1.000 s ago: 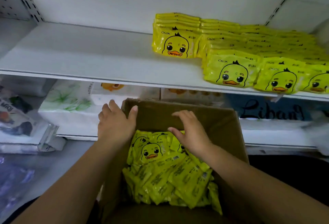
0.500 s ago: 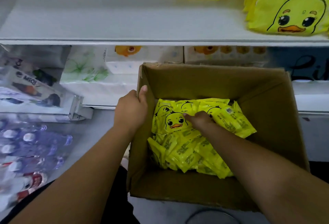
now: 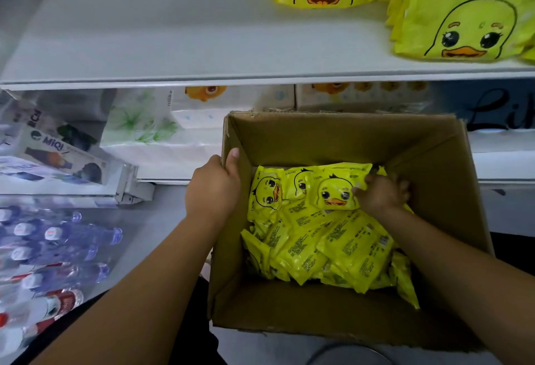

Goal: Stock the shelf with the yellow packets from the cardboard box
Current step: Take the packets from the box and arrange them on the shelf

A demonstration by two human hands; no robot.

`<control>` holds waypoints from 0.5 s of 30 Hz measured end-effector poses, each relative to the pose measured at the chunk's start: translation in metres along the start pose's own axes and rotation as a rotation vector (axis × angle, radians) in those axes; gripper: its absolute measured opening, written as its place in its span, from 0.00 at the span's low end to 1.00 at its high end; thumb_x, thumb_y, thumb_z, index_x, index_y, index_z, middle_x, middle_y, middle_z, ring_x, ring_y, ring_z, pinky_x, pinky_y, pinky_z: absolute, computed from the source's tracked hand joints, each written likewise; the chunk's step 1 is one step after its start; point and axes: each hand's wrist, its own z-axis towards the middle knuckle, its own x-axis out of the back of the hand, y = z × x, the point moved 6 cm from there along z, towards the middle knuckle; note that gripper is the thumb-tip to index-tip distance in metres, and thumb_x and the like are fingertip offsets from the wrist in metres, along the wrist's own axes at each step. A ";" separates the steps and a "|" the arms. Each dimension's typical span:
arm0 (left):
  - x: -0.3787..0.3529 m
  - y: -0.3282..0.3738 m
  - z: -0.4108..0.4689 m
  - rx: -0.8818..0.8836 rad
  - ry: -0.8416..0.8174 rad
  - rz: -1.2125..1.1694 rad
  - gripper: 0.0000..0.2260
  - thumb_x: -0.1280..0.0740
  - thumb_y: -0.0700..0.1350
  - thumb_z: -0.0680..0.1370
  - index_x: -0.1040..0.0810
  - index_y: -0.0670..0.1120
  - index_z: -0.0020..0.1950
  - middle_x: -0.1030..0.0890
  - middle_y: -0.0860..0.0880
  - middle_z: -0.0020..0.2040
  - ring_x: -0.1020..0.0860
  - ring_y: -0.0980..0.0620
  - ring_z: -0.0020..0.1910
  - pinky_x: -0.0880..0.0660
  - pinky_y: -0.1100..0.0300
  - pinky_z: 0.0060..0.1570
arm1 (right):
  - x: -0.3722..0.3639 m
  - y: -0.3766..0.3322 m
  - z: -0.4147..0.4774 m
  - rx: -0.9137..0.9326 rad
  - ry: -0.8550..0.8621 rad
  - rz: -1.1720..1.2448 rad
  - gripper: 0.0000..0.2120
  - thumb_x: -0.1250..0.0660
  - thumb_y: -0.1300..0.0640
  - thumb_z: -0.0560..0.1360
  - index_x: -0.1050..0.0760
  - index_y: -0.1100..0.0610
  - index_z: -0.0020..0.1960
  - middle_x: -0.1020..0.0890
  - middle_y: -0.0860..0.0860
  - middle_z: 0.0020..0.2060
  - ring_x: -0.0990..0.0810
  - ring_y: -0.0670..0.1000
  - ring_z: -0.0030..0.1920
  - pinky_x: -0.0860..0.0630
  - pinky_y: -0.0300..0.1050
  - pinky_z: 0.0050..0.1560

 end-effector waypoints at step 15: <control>0.012 0.017 -0.025 0.055 0.047 -0.023 0.26 0.44 0.59 0.85 0.31 0.35 0.66 0.24 0.33 0.63 0.26 0.31 0.63 0.29 0.41 0.58 | 0.033 0.016 -0.045 -0.003 -0.077 0.507 0.22 0.24 0.54 0.74 0.23 0.62 0.65 0.21 0.60 0.65 0.23 0.57 0.64 0.27 0.48 0.62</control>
